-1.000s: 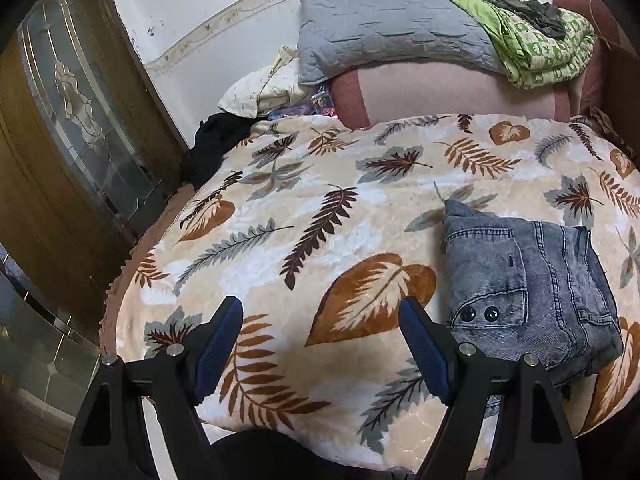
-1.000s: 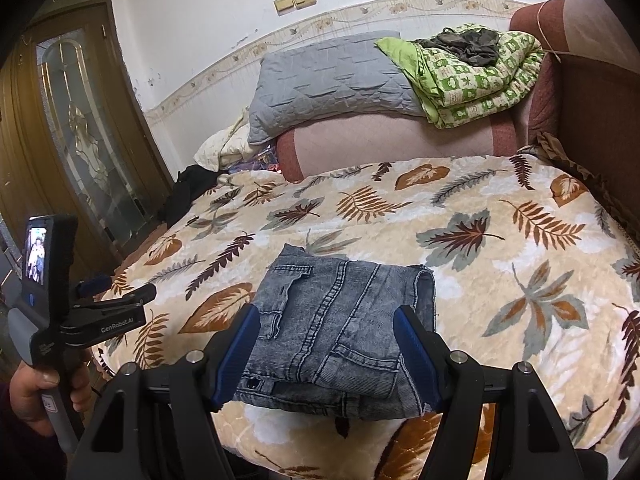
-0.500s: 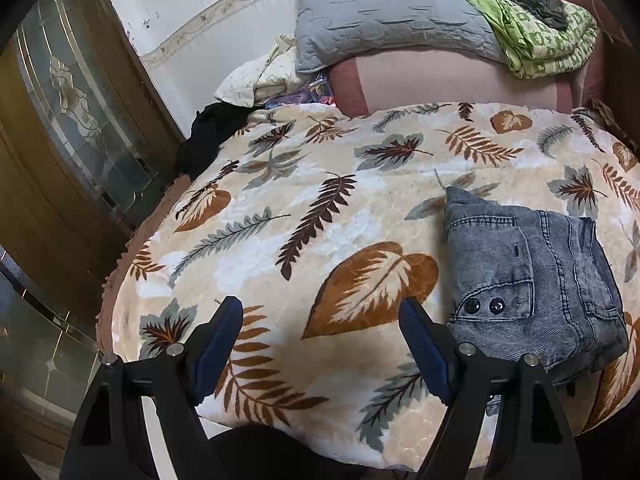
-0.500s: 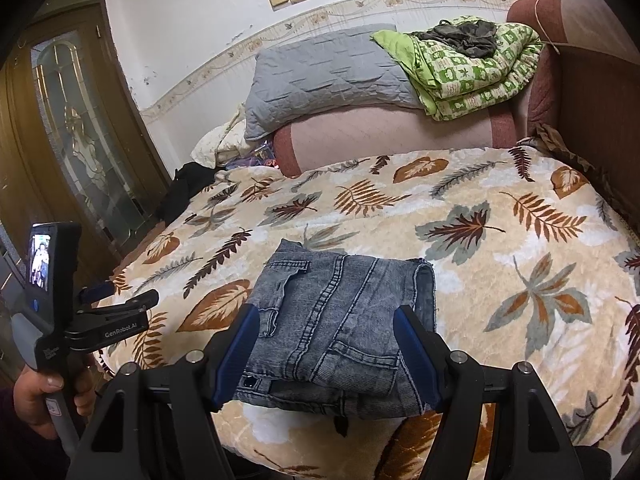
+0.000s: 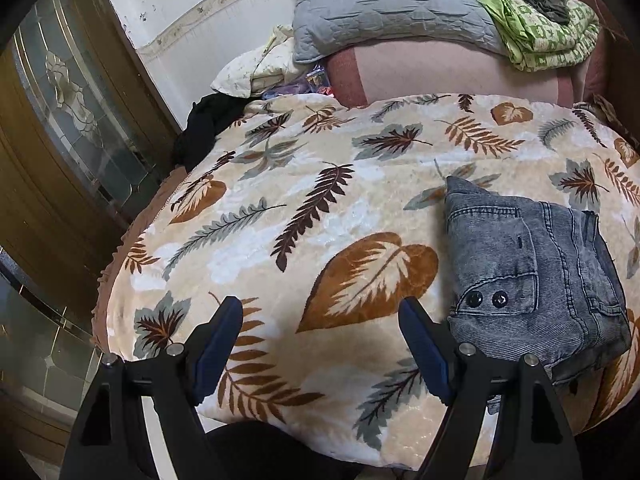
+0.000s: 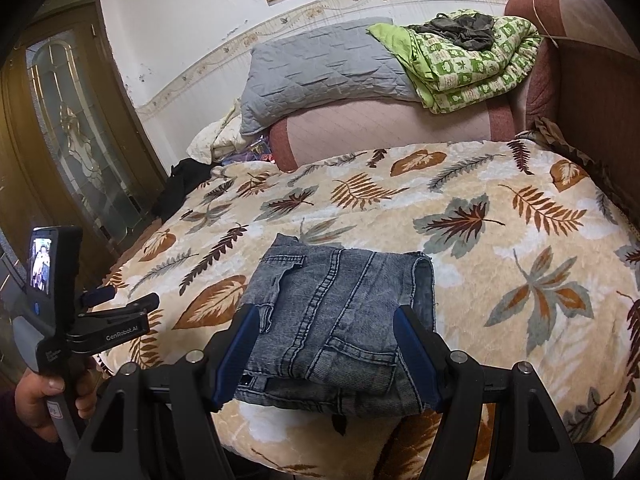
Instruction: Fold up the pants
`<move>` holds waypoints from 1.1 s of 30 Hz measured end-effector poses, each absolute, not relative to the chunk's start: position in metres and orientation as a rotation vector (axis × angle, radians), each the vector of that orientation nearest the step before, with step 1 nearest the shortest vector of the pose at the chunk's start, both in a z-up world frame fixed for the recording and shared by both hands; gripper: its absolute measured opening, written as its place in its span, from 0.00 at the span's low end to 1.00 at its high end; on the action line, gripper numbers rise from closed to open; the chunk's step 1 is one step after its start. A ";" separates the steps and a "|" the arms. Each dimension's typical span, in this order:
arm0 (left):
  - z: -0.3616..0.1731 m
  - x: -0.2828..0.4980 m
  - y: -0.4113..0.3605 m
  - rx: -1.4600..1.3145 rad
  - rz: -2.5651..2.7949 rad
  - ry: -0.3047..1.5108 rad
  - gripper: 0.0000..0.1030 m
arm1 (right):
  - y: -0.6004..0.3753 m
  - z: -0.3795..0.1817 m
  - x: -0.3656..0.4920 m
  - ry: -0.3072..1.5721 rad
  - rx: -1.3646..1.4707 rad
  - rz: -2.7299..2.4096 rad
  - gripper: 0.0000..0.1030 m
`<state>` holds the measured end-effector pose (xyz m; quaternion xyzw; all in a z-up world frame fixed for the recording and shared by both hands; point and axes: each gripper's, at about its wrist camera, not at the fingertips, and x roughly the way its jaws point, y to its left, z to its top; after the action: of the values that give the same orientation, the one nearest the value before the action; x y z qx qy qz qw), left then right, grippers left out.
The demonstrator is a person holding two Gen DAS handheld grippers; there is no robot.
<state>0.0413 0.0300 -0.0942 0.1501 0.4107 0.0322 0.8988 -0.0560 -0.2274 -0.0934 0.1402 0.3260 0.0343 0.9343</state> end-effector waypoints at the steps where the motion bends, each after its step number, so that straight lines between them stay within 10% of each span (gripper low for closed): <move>1: -0.095 0.041 0.030 0.310 0.066 0.851 0.78 | -0.227 -0.093 -0.056 0.667 0.286 0.070 0.71; 33: -0.101 0.042 0.030 0.311 0.059 0.869 0.78 | -0.228 -0.097 -0.055 0.677 0.291 0.064 0.71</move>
<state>0.0418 0.0299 -0.1013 0.1500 0.4192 0.0285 0.8950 -0.0555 -0.2278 -0.0970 0.1424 0.3307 0.0313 0.9324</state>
